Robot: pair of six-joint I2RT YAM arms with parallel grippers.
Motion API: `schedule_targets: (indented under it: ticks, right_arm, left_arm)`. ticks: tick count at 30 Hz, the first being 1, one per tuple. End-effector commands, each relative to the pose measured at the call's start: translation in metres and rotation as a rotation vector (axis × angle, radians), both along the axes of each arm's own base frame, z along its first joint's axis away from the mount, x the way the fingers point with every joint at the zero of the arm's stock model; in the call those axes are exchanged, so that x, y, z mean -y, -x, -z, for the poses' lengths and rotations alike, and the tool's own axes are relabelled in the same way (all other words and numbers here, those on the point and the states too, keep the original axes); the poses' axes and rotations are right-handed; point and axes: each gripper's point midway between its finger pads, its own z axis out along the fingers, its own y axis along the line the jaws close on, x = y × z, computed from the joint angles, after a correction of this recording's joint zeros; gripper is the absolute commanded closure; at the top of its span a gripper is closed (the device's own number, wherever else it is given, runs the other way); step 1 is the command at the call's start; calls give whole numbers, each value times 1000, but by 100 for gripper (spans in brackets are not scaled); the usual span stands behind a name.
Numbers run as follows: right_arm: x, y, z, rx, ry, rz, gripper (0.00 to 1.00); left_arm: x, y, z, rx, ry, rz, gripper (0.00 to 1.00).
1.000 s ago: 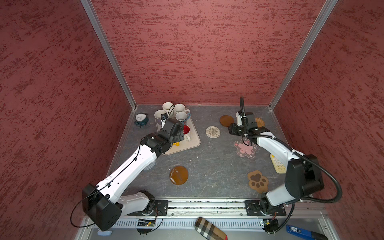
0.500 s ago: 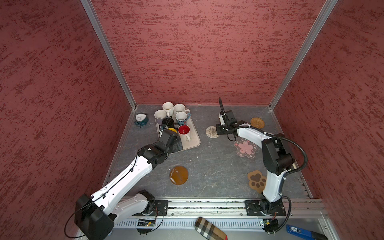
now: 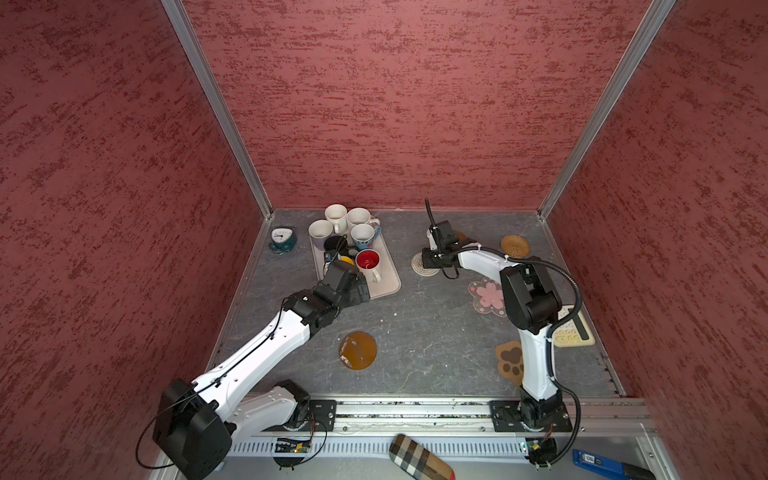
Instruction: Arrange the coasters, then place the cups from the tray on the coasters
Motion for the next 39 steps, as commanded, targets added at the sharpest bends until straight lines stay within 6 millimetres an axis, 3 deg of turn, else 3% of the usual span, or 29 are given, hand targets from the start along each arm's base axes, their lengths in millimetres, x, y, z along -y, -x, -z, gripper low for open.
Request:
schedule_targets:
  ticks: [1,20,27,39]
  right_arm:
    - [4,-6,9,-16,41,22,88]
    - [36,-75,30,-36,111,107,88]
    - [64,-101,28,-36,117,150,89]
    - [128,-104,30,-49,192,194,92]
  left_arm:
    - [5,-7,-5,25,14,11,0]
    - [5,-24,-3,24,32,16,0]
    - [8,-31,-1,15,34,15,1]
    - [18,-42,0,14,52,25,1]
